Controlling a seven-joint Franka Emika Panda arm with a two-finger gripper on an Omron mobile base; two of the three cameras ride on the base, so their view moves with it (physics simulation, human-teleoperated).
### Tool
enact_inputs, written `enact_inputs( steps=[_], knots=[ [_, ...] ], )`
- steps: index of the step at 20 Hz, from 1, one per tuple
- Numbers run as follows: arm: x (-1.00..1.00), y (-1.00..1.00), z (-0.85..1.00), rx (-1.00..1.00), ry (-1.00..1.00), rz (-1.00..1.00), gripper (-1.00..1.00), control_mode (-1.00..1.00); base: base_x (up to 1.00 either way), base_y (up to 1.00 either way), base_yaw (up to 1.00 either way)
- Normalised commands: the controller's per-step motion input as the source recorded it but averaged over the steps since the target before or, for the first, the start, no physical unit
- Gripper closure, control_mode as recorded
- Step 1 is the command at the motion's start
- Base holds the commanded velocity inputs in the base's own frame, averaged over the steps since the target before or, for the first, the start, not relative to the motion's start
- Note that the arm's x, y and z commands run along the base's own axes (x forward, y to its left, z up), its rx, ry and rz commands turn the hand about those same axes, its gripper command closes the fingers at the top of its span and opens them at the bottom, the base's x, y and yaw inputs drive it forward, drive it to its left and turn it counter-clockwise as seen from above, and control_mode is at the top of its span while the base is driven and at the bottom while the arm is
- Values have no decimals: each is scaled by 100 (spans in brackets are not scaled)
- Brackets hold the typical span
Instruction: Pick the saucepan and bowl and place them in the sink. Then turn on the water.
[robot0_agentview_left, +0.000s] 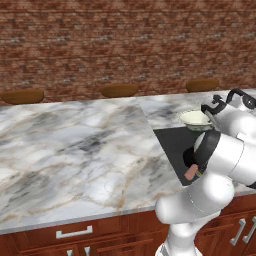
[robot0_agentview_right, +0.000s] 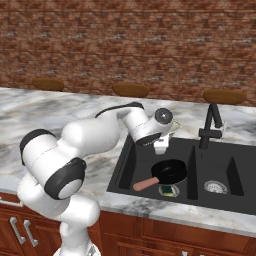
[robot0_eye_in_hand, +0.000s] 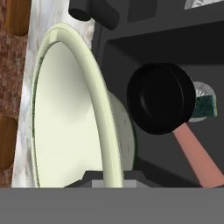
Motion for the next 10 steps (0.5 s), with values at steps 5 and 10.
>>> enact_inputs(
  steps=[5,10],
  knots=[
    [0,-27,-24,0,1,-4,100,-100,0,0,0],
    [0,-4,-28,0,3,-3,100,-100,0,0,0]
  ],
)
